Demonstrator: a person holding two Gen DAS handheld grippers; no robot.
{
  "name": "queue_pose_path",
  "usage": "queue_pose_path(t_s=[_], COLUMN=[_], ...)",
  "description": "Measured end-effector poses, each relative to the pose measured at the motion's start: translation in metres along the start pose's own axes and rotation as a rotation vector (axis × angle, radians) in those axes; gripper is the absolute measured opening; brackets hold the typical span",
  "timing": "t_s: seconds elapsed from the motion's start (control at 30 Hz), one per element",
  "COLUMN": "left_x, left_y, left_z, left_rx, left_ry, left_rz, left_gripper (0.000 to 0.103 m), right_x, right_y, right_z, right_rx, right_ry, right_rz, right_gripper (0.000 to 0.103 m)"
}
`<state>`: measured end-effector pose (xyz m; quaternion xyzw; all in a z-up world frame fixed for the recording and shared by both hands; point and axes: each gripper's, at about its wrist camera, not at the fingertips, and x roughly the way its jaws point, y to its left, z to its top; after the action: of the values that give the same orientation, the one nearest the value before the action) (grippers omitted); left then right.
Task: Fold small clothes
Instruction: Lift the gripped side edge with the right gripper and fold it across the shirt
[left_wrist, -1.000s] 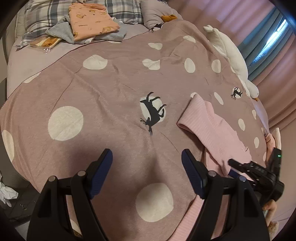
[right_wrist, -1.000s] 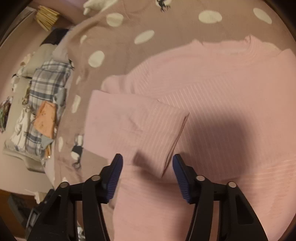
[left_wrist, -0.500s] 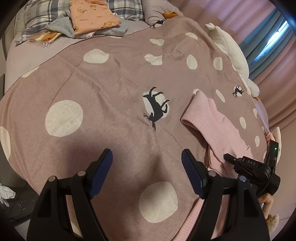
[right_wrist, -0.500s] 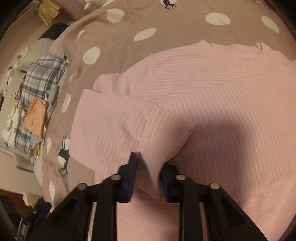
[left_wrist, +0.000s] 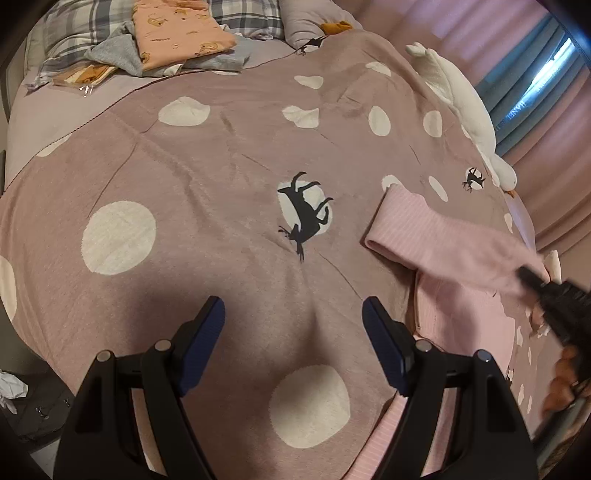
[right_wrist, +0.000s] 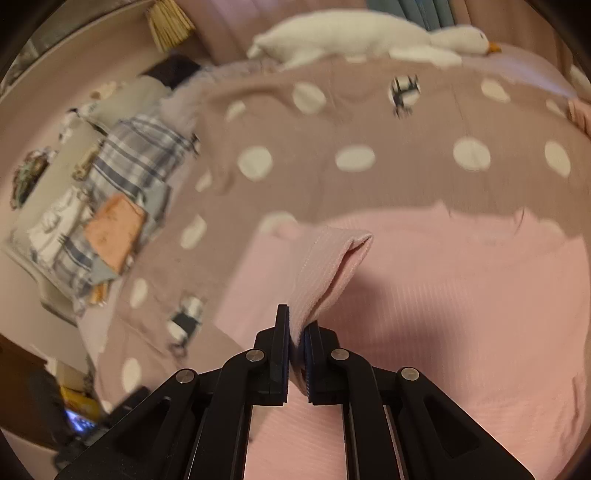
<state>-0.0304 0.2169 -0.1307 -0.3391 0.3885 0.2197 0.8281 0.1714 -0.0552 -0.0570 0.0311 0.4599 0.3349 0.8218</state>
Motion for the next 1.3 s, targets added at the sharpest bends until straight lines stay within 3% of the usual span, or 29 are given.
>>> queue_pose_path(t_s=[0.37, 0.7, 1.3], left_x=[0.003, 0.006, 0.017], left_y=[-0.015, -0.039, -0.077], left_z=[0.001, -0.002, -0.013], left_rx=[0.035, 0.088, 0.165], left_ry=[0.01, 0.016, 0.058], left_rz=[-0.008, -0.022, -0.053], left_gripper=[0.077, 0.077, 0.077], right_x=[-0.06, -0.102, -0.12], right_y=[0.017, 0.0, -0.061], right_z=[0.031, 0.036, 0.029], right_rx=[-0.068, -0.054, 0.027], right_ry=[-0.134, -0.233, -0.237], right_rz=[-0.014, -0.062, -0.179], right_gripper=[0.007, 0.007, 0.007])
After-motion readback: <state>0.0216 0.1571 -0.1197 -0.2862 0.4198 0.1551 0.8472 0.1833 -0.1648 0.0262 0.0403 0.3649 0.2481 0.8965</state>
